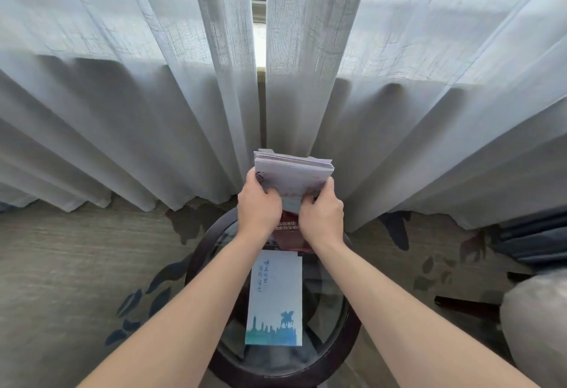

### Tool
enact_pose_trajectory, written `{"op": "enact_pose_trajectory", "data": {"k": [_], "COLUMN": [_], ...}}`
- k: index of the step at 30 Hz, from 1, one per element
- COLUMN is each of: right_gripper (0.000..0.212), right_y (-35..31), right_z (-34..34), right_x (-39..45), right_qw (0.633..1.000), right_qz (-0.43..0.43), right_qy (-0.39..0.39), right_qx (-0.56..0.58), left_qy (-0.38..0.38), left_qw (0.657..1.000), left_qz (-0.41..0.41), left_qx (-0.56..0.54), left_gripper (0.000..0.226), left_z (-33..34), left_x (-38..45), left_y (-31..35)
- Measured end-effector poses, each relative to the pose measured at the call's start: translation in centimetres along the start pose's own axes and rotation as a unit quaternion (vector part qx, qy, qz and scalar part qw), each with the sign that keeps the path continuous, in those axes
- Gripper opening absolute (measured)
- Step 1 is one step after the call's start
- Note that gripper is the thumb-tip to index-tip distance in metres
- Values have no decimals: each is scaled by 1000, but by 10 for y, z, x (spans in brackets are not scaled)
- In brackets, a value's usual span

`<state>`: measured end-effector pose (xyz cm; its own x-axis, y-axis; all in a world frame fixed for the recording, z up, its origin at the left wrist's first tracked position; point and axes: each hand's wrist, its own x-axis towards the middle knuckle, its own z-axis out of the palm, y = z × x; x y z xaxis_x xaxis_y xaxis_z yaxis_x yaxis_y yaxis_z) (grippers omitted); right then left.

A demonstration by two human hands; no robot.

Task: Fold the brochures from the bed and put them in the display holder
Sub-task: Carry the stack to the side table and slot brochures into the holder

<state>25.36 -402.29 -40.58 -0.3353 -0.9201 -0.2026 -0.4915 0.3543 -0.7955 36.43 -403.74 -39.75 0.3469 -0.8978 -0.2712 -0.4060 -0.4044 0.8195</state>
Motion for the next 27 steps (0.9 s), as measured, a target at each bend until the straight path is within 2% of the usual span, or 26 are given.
{"op": "enact_pose_trajectory", "data": {"k": [8,12,19,27], "right_gripper": [32,37,33,25], "right_y": [-16,-14,-20,-8], "right_z": [-3,-9,-14,-14], "right_x": [20,31,47,47], "right_qw": [1000,1000,1000,999], "right_qz": [-9,0,2,2], "right_qy": [-1,-22,-6,-11], "right_qx": [-7,-19,-11,-37], "left_qy": [-12,-46,-61,-94], "left_qw": [1000,999,997,994], "left_qz": [13,15,41,25], "left_qx": [-10,8,-17,45], "left_gripper": [36,41,44,45], "left_z": [-6,-5,-3,0], "left_x": [20,29,35,31], "left_y": [16,19,33,21]}}
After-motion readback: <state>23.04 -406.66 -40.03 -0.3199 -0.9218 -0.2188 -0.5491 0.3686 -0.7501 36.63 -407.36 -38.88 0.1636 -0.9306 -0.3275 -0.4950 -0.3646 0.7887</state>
